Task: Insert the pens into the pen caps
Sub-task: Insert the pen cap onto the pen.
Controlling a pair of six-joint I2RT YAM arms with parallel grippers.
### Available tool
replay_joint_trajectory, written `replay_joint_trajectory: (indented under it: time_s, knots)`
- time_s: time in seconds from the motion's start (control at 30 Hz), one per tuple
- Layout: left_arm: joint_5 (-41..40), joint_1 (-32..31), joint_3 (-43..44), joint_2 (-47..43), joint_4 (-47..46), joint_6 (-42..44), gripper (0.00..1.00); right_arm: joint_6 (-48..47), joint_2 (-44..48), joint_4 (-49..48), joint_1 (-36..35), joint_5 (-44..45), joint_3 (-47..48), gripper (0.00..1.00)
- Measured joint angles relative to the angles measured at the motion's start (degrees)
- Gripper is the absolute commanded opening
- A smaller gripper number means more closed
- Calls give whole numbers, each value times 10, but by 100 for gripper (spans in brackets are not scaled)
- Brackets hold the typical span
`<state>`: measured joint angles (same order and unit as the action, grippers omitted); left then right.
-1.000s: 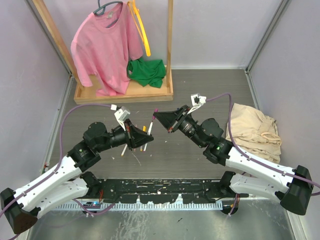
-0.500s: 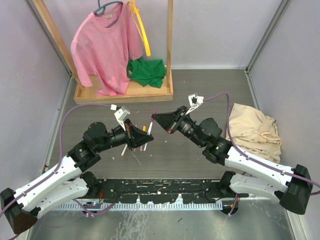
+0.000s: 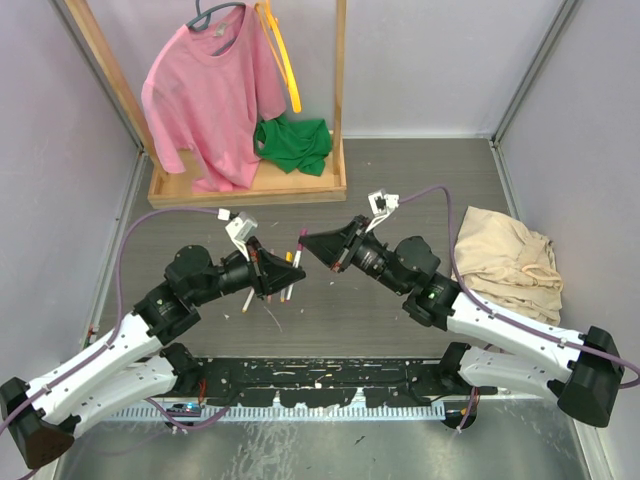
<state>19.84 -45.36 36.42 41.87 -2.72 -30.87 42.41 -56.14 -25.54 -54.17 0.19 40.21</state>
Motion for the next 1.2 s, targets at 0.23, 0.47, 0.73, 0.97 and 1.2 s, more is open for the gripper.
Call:
replay_joint_trajectory:
  time_s: [0.23,0.47,0.73,0.97,1.2]
  knots:
    - [-13,0,0,-5,18,-2,0,5,-19,-18,4,-35,-8,10]
    - [-20,0,0,-7,23,-2,0,3,-19,5,5,-59,-8,44]
    - [-25,0,0,-9,21,-2,0,-18,9,123,1,-32,24,55]
    - [-26,0,0,-7,23,-2,0,-23,14,196,1,22,95,57]
    - [-25,0,2,1,23,-2,0,-14,-18,243,1,40,146,57]
